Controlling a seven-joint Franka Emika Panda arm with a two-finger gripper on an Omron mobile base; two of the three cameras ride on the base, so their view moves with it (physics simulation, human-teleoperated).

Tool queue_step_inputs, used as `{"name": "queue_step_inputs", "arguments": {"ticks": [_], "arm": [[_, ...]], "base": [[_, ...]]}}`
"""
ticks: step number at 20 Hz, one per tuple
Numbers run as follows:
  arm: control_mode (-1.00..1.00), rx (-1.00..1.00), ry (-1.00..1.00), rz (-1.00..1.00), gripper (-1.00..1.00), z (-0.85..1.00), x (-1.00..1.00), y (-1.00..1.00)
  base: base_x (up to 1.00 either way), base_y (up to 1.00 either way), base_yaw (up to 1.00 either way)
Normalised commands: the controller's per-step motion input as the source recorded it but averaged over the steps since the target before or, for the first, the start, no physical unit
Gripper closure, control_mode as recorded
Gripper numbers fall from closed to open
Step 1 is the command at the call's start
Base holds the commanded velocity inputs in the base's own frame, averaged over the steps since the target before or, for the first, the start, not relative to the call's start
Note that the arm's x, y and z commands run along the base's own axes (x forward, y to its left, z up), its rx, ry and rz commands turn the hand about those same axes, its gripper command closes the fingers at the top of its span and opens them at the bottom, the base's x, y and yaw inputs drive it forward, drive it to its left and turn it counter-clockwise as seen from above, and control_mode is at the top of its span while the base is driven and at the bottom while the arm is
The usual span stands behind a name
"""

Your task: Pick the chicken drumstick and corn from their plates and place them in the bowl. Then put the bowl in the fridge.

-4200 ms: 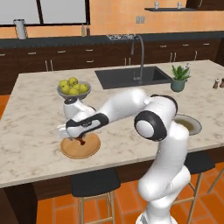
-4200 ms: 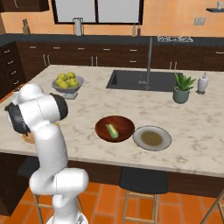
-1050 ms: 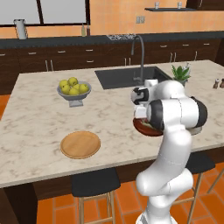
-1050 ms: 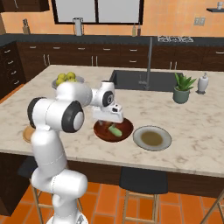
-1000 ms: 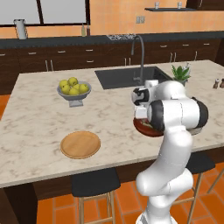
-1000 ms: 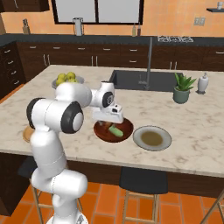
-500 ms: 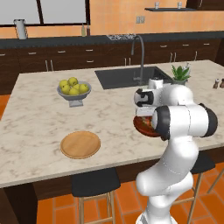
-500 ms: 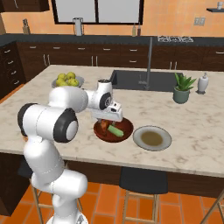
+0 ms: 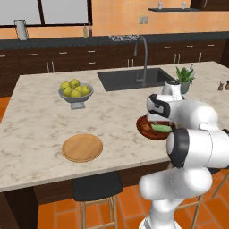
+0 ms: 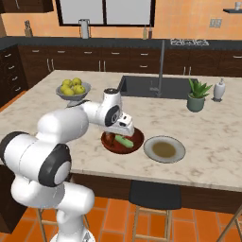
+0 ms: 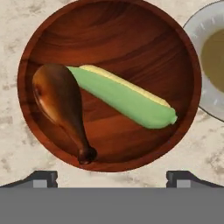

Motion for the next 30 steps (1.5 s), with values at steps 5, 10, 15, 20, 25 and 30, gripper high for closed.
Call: {"name": "queue_step_inputs", "arguments": {"ticks": [5, 10, 15, 20, 25, 30], "arm": [[-1.0, 0.05, -0.01, -0.48, -1.0, 0.0, -0.29, -0.35], [-1.0, 0.24, 0.01, -0.57, -1.0, -0.01, -0.06, -0.06], [-1.0, 0.2, -0.05, -0.28, -1.0, -0.23, 0.07, 0.0], [-1.0, 0.09, -0.01, -0.15, -1.0, -0.49, 0.22, 0.0], [-1.0, 0.05, 0.0, -0.08, -1.0, -0.51, 0.55, 0.0], [-1.0, 0.07, -0.01, -0.06, -1.0, -0.25, 0.38, -0.07]], "base": [[0.0, 0.0, 0.0], [0.0, 0.0, 0.0], [0.0, 0.0, 0.0], [0.0, 0.0, 0.0], [0.0, 0.0, 0.0], [0.0, 0.0, 0.0]]}}
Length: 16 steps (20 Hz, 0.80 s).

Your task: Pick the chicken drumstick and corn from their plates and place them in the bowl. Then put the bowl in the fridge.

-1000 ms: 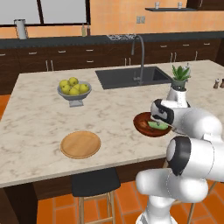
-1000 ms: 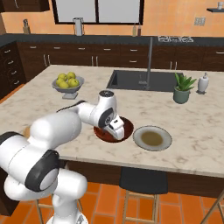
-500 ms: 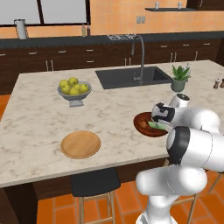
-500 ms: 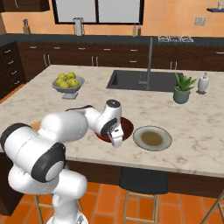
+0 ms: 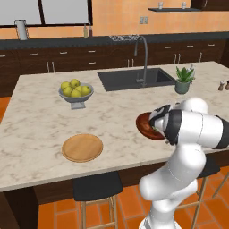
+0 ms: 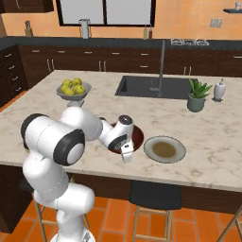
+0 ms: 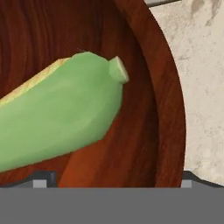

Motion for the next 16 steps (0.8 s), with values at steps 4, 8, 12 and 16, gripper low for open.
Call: {"name": "queue_step_inputs", "arguments": {"ticks": [4, 8, 12, 16], "arm": [[-1.0, 0.04, -0.02, -0.06, 1.0, -0.32, 0.0, -0.02], [-1.0, 0.0, -0.08, -0.06, 1.0, -0.02, 0.06, 0.01], [-1.0, 0.0, -0.08, -0.03, 1.0, 0.0, 0.04, 0.0], [-1.0, 0.0, -0.02, 0.0, 1.0, 0.2, -0.05, 0.04]], "base": [[0.0, 0.0, 0.0], [0.0, 0.0, 0.0], [0.0, 0.0, 0.0], [0.0, 0.0, 0.0]]}}
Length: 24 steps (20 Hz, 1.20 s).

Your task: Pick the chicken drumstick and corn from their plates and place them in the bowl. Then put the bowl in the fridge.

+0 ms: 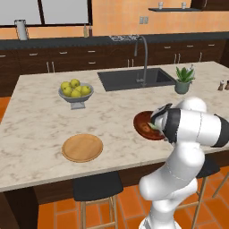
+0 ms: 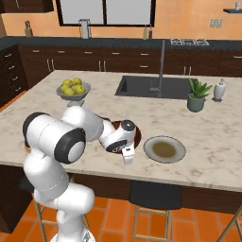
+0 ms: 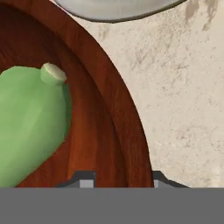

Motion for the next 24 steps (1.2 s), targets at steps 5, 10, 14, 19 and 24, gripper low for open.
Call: {"name": "queue_step_inputs", "arguments": {"ticks": [5, 10, 14, 19, 24], "arm": [[-1.0, 0.0, 0.0, 0.04, 1.0, 0.8, -0.21, 0.03], [-1.0, 0.02, 0.0, 0.1, 1.0, 0.99, -0.51, 0.05], [-1.0, 0.02, -0.03, 0.1, 1.0, 0.9, -0.91, 0.43], [-1.0, 0.02, -0.19, 0.0, 1.0, 0.35, -1.0, 0.65], [-1.0, 0.0, -0.14, -0.03, 1.0, 0.0, -0.89, 0.3]], "base": [[0.0, 0.0, 0.0], [0.0, 0.0, 0.0], [0.0, 0.0, 0.0], [0.0, 0.0, 0.0], [0.0, 0.0, 0.0]]}}
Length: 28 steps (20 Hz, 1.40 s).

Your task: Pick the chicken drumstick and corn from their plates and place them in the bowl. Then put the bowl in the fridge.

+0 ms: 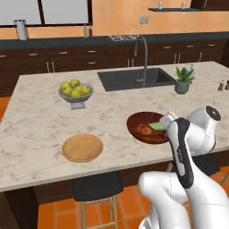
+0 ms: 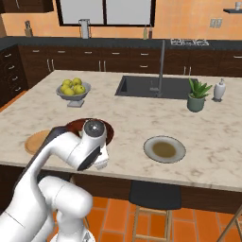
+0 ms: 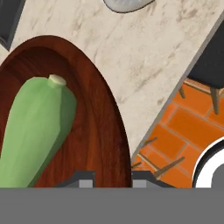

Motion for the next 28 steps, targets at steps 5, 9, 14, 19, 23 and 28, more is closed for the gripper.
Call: {"name": "queue_step_inputs", "arguments": {"ticks": [5, 9, 14, 19, 23, 28], "arm": [[-1.0, 0.0, 0.0, 0.0, 1.0, 0.0, -0.09, 0.0], [1.0, 0.0, 0.0, 0.0, 1.0, 0.0, -0.19, 0.04], [1.0, 0.0, 0.0, 0.0, 1.0, 0.0, 0.0, 0.0], [1.0, 0.0, 0.0, 0.0, 1.0, 0.0, 0.0, 0.0], [1.0, 0.0, 0.0, 0.0, 1.0, 0.0, 0.0, 0.0], [1.0, 0.0, 0.0, 0.0, 1.0, 0.0, 0.0, 0.0]], "base": [[0.0, 0.0, 0.0], [-0.25, 0.06, 0.0], [-0.94, 0.22, -0.13], [-0.02, 0.49, -0.82], [0.0, 0.43, -0.88], [0.0, 0.27, -0.94]]}}
